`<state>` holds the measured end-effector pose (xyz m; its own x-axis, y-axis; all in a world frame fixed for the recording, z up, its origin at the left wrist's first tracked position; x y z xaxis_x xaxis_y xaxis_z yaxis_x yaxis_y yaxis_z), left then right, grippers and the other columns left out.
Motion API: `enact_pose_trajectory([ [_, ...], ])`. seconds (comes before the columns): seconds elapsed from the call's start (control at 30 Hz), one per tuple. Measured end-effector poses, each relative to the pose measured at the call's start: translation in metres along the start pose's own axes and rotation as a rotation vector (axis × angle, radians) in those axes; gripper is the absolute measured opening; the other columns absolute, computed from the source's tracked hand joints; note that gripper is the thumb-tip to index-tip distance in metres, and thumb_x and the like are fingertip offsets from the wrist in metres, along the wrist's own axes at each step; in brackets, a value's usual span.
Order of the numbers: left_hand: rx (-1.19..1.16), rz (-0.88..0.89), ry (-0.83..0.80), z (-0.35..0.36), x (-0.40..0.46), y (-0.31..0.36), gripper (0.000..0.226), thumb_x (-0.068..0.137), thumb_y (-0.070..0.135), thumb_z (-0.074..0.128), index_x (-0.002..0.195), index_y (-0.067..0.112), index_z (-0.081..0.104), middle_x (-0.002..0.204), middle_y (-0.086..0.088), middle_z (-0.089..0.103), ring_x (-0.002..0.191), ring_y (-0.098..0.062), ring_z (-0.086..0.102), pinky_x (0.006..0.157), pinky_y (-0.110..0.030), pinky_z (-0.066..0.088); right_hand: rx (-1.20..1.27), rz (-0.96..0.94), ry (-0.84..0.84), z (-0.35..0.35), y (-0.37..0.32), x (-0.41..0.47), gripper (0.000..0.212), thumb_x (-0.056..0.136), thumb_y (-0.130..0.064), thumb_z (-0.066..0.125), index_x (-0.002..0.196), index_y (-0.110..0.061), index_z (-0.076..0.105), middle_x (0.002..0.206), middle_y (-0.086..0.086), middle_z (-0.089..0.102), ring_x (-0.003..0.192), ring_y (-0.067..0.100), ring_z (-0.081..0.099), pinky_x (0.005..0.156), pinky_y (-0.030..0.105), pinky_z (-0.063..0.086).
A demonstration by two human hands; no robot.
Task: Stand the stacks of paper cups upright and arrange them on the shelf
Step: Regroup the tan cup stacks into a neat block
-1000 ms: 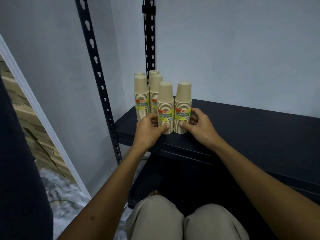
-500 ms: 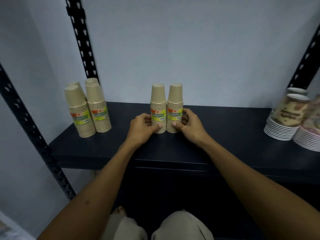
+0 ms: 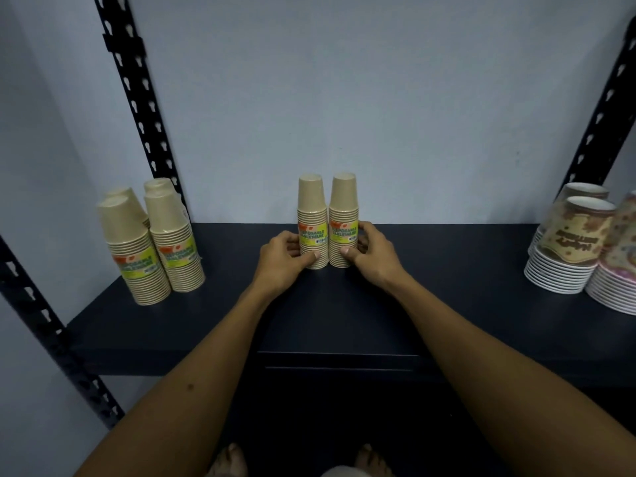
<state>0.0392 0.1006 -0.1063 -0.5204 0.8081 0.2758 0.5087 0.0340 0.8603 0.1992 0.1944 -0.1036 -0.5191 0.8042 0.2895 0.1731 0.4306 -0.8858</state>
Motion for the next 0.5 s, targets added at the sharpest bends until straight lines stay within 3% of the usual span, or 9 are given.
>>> enact_pose_trajectory([
  [0.13,-0.007,-0.017,0.015,0.002,0.0027,-0.0023,0.046,0.076,0.023,0.08,0.115,0.011,0.059,0.113,-0.003,0.067,0.097,-0.01,0.063,0.082,-0.02,0.05,0.005,-0.015,0.022,0.0016,0.0017,-0.0009,0.053,0.088,-0.011,0.067,0.136,-0.017,0.046,0.131,0.0,0.06,0.111,0.003,0.053,0.096,0.02,0.043],
  [0.27,-0.016,0.003,0.004,0.0029,-0.0006,-0.0031,0.048,0.078,0.022,0.078,0.121,0.01,0.057,0.118,-0.004,0.065,0.1,-0.009,0.061,0.085,-0.02,0.049,-0.013,-0.031,0.03,0.0022,0.002,-0.0023,0.052,0.088,-0.014,0.067,0.136,-0.017,0.047,0.13,-0.002,0.061,0.11,0.002,0.054,0.079,0.003,0.039],
  [0.5,0.007,0.028,0.0,0.0046,-0.0021,-0.0037,0.054,0.08,0.019,0.076,0.129,0.009,0.055,0.122,-0.004,0.065,0.101,-0.007,0.061,0.087,-0.019,0.048,-0.058,-0.027,0.06,0.003,0.0022,-0.0048,0.057,0.086,-0.016,0.07,0.136,-0.013,0.043,0.129,0.0,0.058,0.108,0.005,0.053,0.09,0.02,0.043],
])
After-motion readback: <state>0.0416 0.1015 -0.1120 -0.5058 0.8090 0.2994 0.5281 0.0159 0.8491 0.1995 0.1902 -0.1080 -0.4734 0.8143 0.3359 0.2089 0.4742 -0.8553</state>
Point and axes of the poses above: each hand's wrist, its own x-axis towards the middle knuckle, its own z-axis out of the palm, y = z × x, the point moved 2 cm from there along x, towards the middle knuckle
